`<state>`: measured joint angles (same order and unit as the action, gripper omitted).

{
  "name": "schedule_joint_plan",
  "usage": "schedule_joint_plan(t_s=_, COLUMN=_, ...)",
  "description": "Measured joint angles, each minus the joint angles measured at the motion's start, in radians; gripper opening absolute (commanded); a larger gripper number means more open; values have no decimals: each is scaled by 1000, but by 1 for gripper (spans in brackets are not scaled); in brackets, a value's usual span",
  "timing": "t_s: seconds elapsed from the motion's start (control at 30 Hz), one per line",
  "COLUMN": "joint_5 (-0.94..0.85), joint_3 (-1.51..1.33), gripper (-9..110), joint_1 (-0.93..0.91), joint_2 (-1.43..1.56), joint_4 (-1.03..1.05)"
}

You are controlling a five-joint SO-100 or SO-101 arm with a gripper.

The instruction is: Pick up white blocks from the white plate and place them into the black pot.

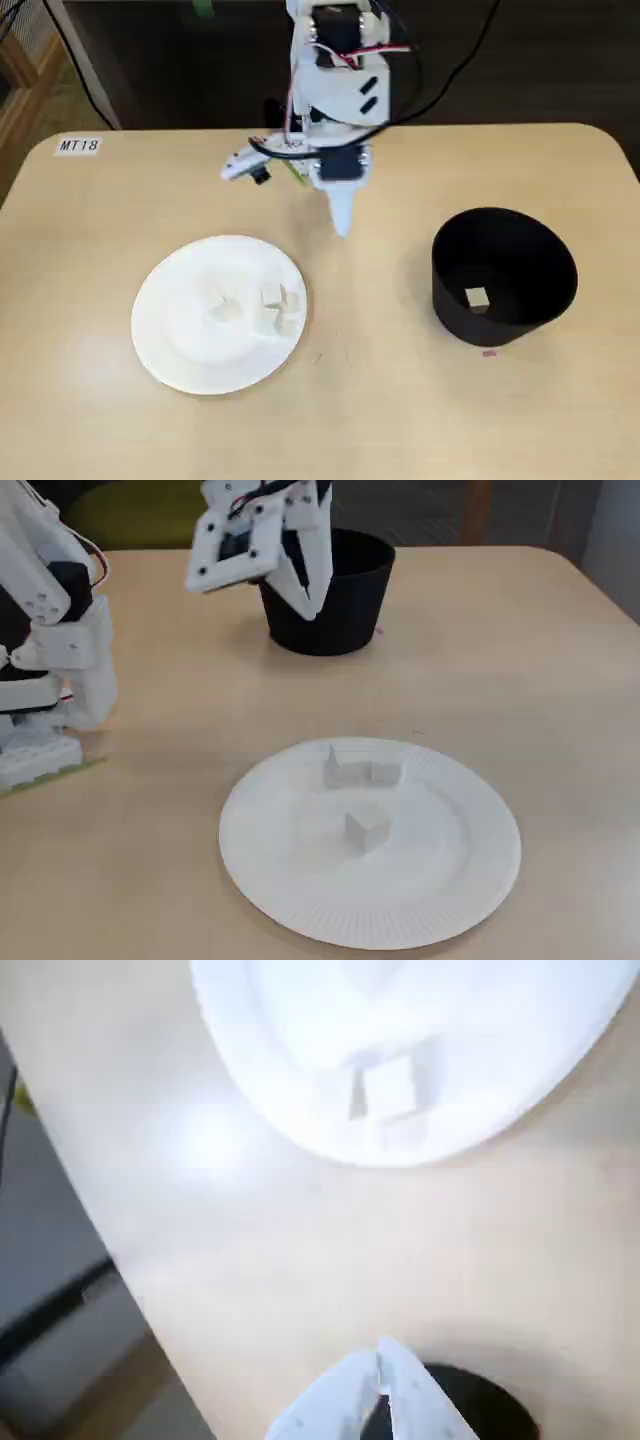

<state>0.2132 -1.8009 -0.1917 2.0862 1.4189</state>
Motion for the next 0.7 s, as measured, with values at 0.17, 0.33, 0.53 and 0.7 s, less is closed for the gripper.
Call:
schedule_joint_plan(t_s=0.17, joint_5=178, joint_3=14, gripper=-2, joint_1=-166, joint_2=-58, joint_4=51)
schedule_joint_plan(t_s=0.33, joint_5=284, joint_3=72, gripper=9, joint_1=-235, joint_2=-187, joint_4=52)
schedule_joint_plan(t_s=0.53, joint_5=196, joint_3=301, gripper=25, joint_1=-258, joint_2=-502, joint_4=138)
schedule_joint_plan(t_s=0.7, joint_5=160, joint_3=344, gripper=30, joint_1=-255, joint_2=-646, joint_4=147)
